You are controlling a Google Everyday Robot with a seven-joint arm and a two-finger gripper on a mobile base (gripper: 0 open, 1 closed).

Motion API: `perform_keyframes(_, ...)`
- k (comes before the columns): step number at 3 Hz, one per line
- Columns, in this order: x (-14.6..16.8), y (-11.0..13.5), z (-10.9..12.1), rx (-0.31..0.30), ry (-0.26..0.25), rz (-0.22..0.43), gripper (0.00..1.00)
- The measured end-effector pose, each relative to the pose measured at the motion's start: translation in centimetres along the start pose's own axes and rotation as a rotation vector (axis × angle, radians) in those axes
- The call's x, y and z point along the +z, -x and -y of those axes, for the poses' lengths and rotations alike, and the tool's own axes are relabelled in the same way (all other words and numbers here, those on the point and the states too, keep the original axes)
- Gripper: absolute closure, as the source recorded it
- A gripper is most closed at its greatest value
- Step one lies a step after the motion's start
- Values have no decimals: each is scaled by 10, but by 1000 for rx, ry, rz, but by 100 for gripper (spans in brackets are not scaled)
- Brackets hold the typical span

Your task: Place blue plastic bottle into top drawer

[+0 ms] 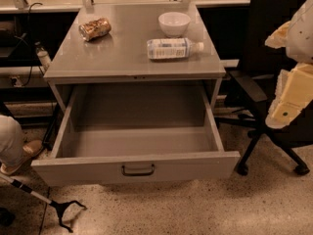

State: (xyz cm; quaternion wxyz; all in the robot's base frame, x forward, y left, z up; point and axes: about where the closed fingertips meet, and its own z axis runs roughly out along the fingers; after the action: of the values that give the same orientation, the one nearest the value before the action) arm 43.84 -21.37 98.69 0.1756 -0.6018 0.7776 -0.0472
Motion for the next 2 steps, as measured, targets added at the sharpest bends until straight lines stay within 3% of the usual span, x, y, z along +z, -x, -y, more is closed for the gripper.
perform_keyframes(1, 0, 1, 1, 0, -2, 3, 0)
perform_keyframes(2, 35, 20, 44, -60, -13, 92, 0)
